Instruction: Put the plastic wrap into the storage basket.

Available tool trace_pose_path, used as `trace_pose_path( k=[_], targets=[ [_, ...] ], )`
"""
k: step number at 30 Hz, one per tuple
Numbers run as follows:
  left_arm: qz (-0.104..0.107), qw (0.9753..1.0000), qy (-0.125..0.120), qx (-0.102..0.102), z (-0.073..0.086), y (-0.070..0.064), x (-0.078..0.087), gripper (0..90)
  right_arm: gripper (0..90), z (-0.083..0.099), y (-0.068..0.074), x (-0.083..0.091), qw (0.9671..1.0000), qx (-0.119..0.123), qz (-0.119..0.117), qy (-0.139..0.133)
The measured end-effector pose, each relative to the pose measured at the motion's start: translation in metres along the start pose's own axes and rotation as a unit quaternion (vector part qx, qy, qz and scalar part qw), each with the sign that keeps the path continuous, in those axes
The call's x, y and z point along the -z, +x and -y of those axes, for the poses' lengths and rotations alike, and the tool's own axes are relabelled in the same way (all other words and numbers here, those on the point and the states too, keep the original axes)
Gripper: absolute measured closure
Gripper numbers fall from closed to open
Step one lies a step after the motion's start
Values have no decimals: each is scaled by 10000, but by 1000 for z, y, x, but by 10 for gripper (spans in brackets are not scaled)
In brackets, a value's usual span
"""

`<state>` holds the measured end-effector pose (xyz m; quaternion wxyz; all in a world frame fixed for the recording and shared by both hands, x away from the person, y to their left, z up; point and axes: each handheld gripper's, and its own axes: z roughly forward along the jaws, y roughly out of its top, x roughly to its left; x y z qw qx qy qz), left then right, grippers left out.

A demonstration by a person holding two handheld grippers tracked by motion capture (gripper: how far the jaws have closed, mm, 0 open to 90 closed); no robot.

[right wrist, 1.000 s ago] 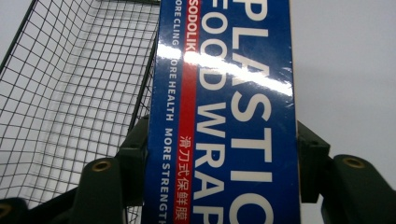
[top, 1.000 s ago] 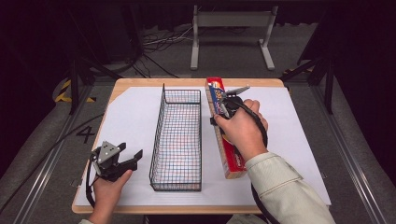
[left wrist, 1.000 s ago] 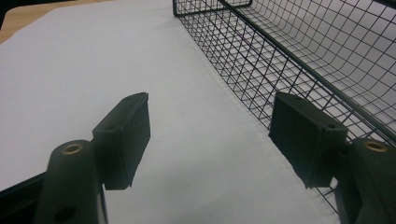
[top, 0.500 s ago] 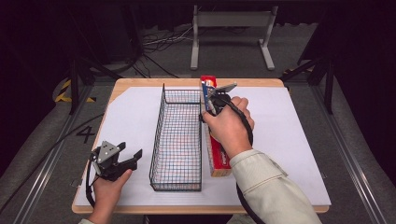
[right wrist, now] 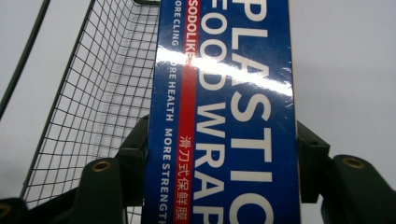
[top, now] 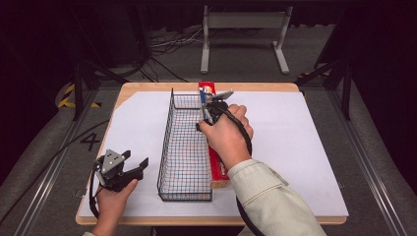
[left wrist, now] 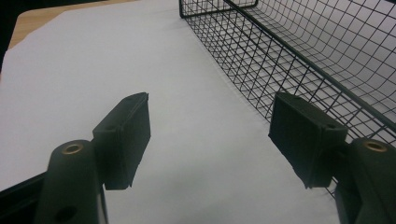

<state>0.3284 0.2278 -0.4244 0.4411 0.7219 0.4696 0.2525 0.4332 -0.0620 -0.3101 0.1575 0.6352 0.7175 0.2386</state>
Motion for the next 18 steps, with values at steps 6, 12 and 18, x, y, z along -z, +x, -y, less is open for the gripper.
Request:
trace_pose_path(
  k=[6, 12, 18],
  targets=[
    [-64, 10000, 1, 27, 3, 2, 4, 295, 397, -2, 11, -4, 10000, -32, -42, 31],
    [-85, 10000, -20, 44, 4, 4, 7, 295, 397, -3, 20, -9, 9998, -119, -128, 35],
    [-123, 9999, -20, 34, 4, 3, 7, 295, 396, -4, 27, -15, 9997, -204, -134, 8]
  ],
)
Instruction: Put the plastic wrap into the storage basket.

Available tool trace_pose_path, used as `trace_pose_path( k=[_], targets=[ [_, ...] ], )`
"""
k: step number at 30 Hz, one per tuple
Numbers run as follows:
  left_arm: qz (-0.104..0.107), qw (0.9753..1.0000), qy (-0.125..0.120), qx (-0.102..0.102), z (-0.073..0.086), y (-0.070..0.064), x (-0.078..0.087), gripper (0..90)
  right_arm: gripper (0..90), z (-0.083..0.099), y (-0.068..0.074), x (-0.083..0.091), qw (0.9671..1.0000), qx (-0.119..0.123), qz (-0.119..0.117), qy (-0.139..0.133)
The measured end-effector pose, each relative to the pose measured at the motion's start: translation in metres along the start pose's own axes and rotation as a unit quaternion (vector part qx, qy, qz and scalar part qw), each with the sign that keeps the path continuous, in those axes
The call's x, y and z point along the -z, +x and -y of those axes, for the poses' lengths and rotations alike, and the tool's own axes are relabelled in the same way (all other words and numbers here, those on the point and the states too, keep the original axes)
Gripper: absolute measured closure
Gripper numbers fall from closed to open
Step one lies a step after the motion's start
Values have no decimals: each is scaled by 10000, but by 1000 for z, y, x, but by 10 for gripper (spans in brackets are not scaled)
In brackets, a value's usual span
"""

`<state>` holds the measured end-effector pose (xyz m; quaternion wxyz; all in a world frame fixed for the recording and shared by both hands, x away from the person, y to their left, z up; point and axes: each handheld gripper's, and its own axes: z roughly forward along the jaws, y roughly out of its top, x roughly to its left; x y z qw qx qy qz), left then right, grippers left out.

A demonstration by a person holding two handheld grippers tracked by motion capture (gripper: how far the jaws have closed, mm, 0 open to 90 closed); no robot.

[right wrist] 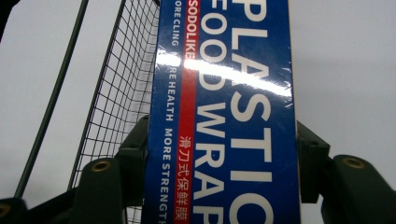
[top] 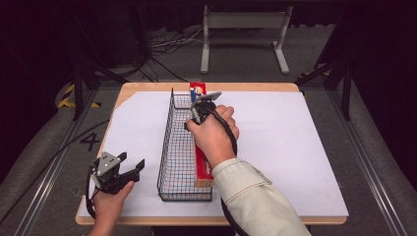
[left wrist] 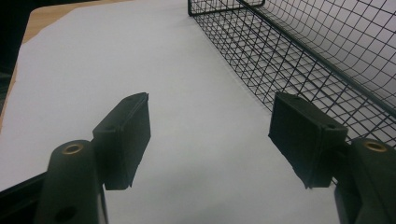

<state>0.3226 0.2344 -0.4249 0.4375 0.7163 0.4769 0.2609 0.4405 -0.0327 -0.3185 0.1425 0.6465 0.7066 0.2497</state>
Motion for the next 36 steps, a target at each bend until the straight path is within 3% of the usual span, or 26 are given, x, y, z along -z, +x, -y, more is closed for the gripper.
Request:
trace_pose_path(
  k=[5, 17, 22, 36],
  targets=[
    [-50, 9999, 2, -137, -2, -3, -2, 295, 396, 0, 3, -4, 10000, -74, 5, -2],
    [9, 10000, -4, -97, -5, -4, -7, 297, 396, 6, 4, -24, 9990, -436, -21, -63],
    [-156, 9996, 75, -215, -6, -6, -7, 296, 396, 9, 4, -32, 9987, -497, -41, -50],
    [-184, 9994, 118, -278, -6, -8, -8, 297, 395, 16, 5, -48, 9985, -542, 104, 69]
  ],
)
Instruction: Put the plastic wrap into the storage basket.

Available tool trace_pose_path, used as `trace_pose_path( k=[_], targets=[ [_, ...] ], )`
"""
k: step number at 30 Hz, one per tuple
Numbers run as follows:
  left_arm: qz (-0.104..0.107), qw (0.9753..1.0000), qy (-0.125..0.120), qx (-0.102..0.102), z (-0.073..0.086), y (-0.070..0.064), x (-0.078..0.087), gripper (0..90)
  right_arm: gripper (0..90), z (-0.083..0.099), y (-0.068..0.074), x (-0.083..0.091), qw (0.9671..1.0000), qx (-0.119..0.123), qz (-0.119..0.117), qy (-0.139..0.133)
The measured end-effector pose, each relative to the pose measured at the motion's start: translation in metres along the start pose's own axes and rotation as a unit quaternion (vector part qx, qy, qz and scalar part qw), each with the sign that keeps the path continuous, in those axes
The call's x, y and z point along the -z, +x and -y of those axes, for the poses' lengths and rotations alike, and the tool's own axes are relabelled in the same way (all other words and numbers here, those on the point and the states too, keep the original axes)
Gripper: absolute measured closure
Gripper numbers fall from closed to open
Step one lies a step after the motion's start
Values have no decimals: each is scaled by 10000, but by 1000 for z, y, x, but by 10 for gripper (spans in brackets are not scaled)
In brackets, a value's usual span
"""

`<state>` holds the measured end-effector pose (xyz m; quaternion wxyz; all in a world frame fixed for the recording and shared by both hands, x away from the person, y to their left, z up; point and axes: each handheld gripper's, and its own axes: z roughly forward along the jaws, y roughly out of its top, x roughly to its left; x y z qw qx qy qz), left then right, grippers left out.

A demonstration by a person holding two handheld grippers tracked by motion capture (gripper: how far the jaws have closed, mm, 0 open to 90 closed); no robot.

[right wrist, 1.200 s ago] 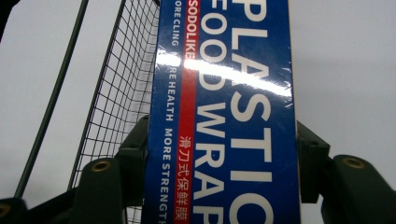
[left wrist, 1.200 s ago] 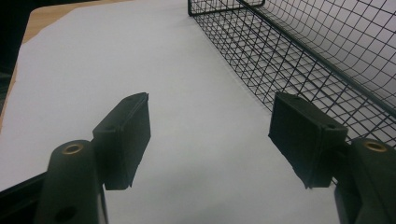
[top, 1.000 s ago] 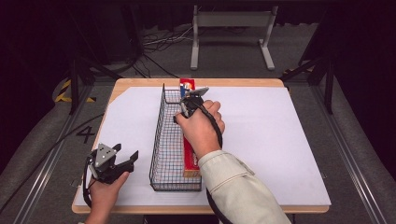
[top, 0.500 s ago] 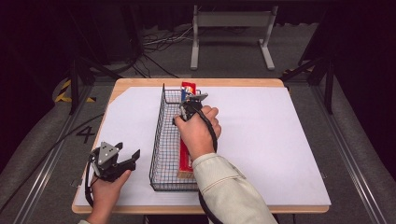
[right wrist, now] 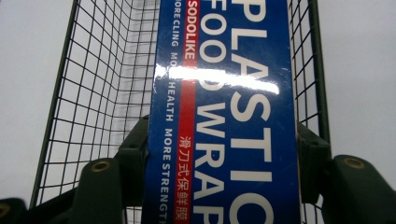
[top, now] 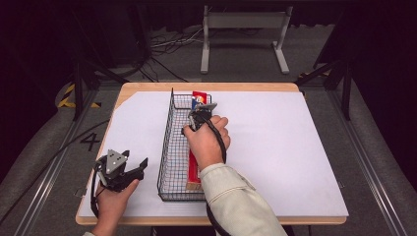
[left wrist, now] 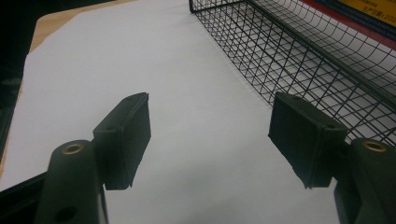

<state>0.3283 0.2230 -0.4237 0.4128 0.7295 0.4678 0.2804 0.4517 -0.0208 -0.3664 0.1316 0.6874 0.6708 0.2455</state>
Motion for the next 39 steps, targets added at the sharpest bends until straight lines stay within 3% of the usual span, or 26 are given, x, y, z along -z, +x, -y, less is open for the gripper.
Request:
trace_pose_path(
  k=[15, 27, 37, 39],
  targets=[
    [-28, 10000, 51, -3, 1, 0, 0, 297, 395, 7, 2, -16, 9998, 14, 148, 120],
    [-30, 10000, 57, -13, 1, 0, 1, 297, 394, 8, 8, -20, 9992, 130, 329, 166],
    [-29, 10000, 66, -18, 1, 0, 1, 296, 392, 8, 14, -24, 9981, 230, 459, 355],
    [-78, 9999, 62, -113, 1, -2, 2, 296, 392, 9, 16, -25, 9980, 219, 440, 391]
  ],
)
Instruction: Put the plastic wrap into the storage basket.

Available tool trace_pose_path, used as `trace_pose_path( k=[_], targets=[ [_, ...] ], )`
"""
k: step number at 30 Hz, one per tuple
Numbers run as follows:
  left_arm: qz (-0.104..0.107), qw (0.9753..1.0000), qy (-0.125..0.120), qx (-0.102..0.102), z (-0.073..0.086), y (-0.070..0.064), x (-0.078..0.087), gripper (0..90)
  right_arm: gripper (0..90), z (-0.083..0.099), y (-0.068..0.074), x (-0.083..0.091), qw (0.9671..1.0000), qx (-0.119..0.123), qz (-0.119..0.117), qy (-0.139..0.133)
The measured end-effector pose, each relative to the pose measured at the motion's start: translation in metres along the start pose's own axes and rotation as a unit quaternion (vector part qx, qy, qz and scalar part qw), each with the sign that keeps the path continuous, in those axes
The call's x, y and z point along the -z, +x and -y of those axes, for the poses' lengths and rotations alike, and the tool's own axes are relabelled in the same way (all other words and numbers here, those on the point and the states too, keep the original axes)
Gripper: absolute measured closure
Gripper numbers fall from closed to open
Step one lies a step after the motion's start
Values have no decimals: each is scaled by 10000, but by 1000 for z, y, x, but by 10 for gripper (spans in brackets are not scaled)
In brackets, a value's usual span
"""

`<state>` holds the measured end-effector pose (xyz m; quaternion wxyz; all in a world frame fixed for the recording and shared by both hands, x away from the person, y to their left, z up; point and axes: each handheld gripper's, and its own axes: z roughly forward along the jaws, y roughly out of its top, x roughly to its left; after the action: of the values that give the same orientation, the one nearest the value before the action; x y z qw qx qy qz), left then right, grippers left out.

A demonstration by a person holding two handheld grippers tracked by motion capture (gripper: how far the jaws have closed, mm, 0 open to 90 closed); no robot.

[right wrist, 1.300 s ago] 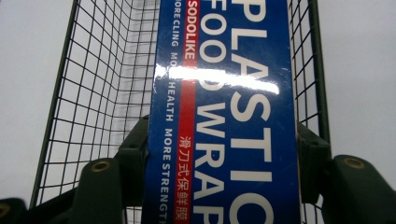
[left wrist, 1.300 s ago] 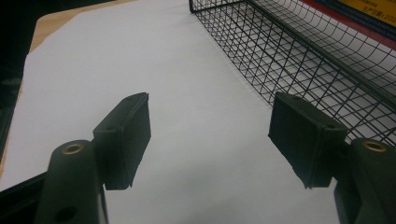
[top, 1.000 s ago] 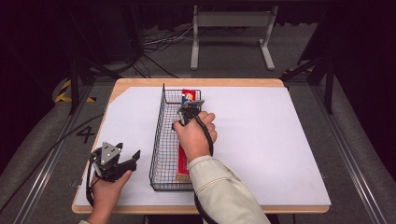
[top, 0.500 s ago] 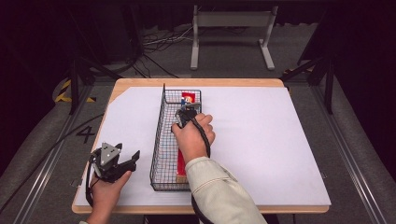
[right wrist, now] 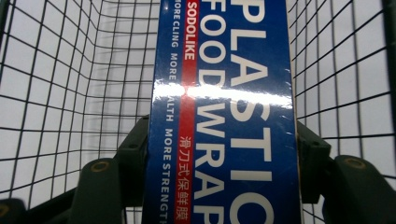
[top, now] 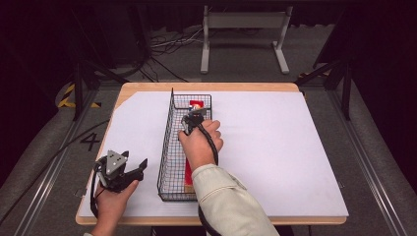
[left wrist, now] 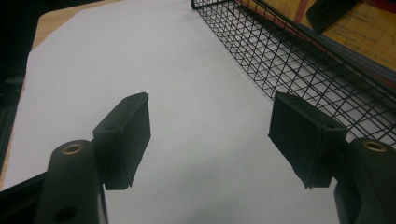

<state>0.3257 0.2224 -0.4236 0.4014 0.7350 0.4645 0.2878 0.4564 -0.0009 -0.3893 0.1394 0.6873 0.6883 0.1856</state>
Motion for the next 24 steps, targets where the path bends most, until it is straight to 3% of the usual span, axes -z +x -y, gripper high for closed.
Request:
trace_pose_path(
  k=[14, 24],
  targets=[
    [6, 10000, -24, -28, -1, -1, 1, 294, 390, 1, 6, -6, 9998, 89, 156, 53],
    [31, 10000, -48, -75, -1, -2, 2, 293, 387, 4, 5, -13, 9997, 67, 70, 236]
  ],
)
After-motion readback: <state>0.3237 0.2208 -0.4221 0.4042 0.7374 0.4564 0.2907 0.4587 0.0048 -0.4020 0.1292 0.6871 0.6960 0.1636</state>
